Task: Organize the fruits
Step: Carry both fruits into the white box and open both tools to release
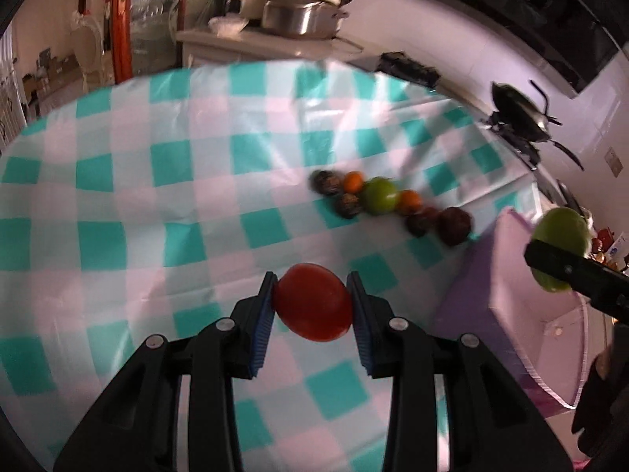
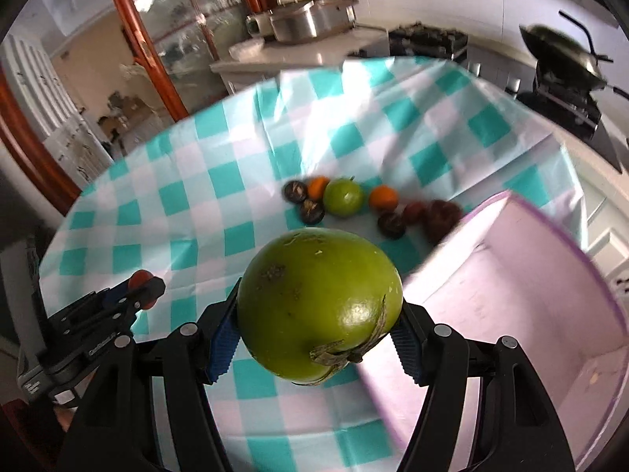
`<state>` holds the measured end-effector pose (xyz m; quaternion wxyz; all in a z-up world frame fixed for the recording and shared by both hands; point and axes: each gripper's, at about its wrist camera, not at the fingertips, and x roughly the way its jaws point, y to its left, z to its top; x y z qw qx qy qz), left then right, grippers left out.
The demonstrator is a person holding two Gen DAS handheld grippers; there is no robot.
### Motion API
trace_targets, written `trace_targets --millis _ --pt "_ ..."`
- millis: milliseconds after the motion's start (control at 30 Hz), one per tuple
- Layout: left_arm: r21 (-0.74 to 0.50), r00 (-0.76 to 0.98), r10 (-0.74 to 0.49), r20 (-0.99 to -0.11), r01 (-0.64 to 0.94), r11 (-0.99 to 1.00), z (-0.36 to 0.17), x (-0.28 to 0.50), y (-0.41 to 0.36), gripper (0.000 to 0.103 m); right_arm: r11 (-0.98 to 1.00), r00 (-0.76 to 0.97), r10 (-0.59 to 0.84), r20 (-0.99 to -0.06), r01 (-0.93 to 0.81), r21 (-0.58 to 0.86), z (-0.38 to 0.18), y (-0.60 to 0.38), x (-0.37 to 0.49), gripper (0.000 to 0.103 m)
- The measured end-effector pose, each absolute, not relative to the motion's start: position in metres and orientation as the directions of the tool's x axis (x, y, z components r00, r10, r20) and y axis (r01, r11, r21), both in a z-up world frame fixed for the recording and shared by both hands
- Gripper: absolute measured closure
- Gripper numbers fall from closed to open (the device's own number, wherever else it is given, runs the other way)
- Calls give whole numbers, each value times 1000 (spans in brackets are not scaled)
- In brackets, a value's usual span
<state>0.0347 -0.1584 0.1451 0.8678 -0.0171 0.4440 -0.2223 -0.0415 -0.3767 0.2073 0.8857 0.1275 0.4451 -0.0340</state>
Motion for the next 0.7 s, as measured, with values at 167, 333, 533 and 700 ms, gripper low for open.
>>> trace_targets --millis 167,333,533,700 --pt "-206 477 -436 -763 461 863 175 -8 -213 66 960 605 8 -796 218 175 210 -433 -91 38" --pt "-205 384 -487 -784 580 789 181 -42 -281 66 948 568 -71 -820 294 121 191 -487 -127 37" --pt "-219 251 -482 -840 655 723 161 -68 -363 66 919 474 -109 -874 383 93 153 -534 -139 38" --pt "-236 156 -456 -876 685 689 133 -57 -409 66 901 389 -124 -913 429 61 117 -550 -127 38"
